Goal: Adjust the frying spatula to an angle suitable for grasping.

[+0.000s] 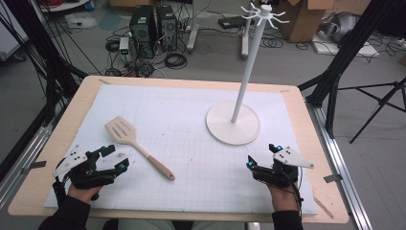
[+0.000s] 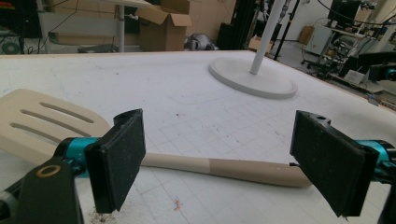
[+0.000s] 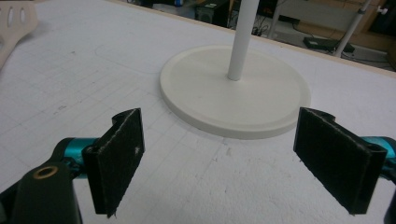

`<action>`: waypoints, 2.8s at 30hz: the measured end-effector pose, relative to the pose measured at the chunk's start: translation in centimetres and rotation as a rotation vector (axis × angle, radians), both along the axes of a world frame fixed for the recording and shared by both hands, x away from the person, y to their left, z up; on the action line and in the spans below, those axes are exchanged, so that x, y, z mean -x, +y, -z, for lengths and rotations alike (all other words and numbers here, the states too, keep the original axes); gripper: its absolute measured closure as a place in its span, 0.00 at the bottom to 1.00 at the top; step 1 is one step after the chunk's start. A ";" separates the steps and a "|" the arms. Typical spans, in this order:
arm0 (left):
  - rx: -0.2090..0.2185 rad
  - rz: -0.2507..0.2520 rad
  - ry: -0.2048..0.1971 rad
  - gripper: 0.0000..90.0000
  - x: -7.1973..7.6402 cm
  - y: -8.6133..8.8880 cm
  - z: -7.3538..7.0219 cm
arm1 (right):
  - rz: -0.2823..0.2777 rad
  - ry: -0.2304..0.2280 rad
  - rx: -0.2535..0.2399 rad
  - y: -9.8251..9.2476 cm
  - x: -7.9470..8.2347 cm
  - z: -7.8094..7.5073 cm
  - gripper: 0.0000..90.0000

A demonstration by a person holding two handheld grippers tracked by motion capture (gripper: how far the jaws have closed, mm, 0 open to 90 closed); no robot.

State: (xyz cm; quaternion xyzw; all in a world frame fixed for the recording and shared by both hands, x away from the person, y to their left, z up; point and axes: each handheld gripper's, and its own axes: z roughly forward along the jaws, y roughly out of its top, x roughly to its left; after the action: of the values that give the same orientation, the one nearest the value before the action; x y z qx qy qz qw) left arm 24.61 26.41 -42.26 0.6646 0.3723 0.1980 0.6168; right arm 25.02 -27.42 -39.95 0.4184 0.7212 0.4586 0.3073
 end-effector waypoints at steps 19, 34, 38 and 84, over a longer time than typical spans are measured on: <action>0.028 0.009 -0.008 0.21 0.1 -0.1 -0.2 | -0.022 0.013 -0.059 0.1 0.6 -0.3 0.16; 0.014 -0.025 -0.044 0.20 0.0 0.8 -0.2 | -0.233 0.083 -0.031 6.7 -1.9 -0.5 0.16; 0.001 -0.033 -0.059 0.20 -0.2 1.2 -0.2 | -0.299 0.088 -0.012 9.9 -2.8 -0.6 0.16; 0.048 -0.086 -0.014 0.22 -0.4 3.1 -0.5 | -0.613 0.376 0.269 26.8 -6.5 3.3 0.76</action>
State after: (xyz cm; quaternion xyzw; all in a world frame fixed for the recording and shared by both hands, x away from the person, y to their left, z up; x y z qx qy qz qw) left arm 25.01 29.54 -41.77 0.6317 0.4008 0.2201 0.6261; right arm 31.54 -0.58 -43.27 0.2160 0.9103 0.3459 0.0704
